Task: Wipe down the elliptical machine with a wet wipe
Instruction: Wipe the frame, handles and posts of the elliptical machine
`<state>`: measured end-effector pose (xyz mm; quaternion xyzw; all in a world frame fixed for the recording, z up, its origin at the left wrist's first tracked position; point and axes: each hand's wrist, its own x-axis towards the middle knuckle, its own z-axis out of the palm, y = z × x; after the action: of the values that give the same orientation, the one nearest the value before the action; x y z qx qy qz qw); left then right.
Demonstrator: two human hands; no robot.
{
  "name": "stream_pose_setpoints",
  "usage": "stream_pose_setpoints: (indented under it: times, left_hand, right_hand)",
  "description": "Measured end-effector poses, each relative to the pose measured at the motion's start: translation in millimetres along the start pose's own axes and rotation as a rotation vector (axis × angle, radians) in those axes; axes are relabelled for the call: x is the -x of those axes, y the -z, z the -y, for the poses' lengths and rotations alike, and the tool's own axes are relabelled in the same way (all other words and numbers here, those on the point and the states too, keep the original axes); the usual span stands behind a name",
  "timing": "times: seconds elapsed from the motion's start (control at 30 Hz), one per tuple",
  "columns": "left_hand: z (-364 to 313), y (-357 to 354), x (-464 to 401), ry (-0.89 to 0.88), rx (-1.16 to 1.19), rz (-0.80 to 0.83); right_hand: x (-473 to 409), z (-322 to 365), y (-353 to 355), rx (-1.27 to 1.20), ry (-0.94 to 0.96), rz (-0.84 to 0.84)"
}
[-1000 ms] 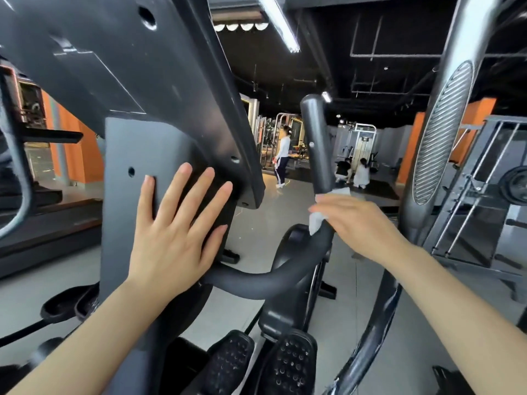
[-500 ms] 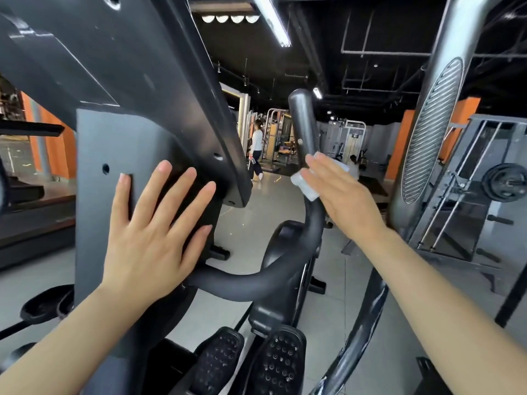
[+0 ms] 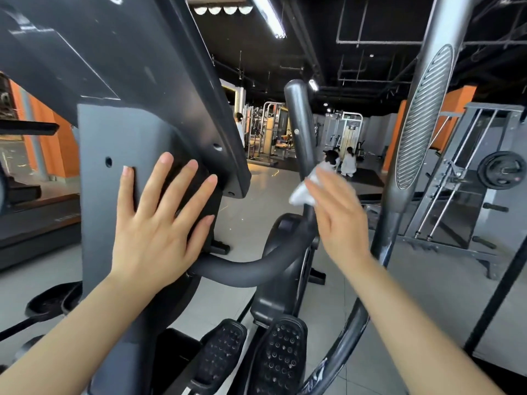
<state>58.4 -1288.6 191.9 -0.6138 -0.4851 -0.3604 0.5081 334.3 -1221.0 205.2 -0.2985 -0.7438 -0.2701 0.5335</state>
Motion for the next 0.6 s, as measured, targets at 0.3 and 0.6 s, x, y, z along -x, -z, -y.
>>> stream_pose_setpoints:
  times: [0.3,0.6]
  left_hand:
    - [1.7,0.6,0.0,0.003,0.034,-0.022]
    - [2.5,-2.4,0.2,-0.005,0.032,-0.028]
  right_hand:
    - [-95.2,-65.9,-11.0,0.367,0.582,0.307]
    - [28.7,-47.3,-21.5,-0.025,-0.002,0.315]
